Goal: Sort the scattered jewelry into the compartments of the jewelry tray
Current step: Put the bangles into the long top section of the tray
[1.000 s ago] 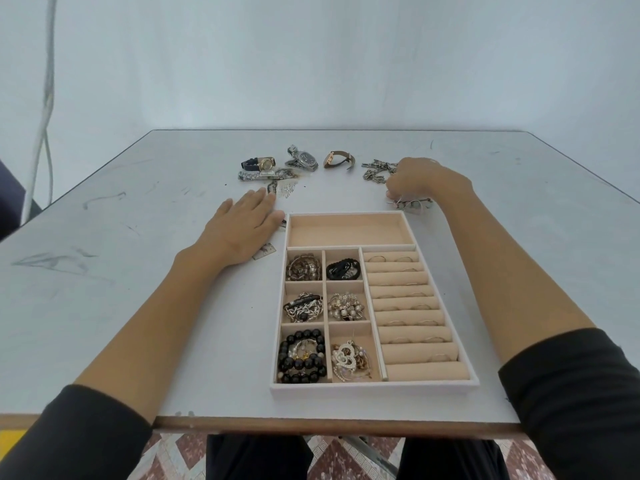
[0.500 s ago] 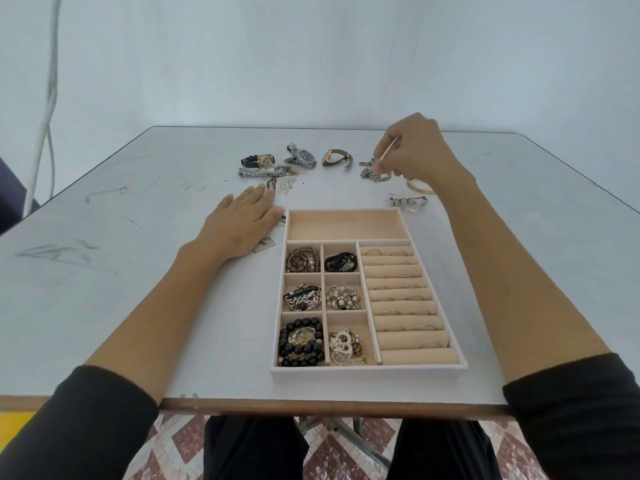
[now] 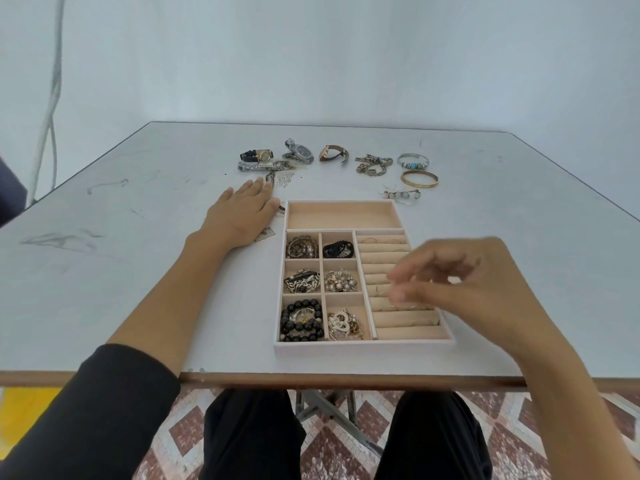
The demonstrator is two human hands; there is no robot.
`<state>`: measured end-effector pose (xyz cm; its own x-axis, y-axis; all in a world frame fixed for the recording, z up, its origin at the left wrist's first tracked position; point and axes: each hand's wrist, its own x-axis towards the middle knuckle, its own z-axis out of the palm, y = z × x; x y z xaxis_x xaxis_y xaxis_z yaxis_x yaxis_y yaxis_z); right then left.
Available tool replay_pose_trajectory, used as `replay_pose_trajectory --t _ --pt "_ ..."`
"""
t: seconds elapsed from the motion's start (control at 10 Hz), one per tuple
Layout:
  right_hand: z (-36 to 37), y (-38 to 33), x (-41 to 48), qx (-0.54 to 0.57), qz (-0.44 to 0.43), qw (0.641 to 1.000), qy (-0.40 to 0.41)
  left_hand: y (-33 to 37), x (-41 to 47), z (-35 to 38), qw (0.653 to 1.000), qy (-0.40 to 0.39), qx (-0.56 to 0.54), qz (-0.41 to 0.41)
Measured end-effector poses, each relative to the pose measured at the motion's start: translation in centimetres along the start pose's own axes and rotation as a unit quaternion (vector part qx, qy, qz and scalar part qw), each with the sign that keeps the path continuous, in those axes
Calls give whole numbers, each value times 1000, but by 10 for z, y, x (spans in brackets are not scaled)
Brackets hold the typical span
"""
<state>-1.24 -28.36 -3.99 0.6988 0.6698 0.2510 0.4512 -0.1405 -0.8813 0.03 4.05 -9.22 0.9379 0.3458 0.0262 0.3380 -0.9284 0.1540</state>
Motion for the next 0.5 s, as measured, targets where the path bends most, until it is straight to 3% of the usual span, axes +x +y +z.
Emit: replay_pose_trajectory --t 0.4,0.5 --pt "2 16 -18 -72 -94 992 -38 7 -3 0 1000 3 -2 -24" --pt "1 15 -16 -67 -73 994 -55 9 -4 1 1000 7 -4 -27"
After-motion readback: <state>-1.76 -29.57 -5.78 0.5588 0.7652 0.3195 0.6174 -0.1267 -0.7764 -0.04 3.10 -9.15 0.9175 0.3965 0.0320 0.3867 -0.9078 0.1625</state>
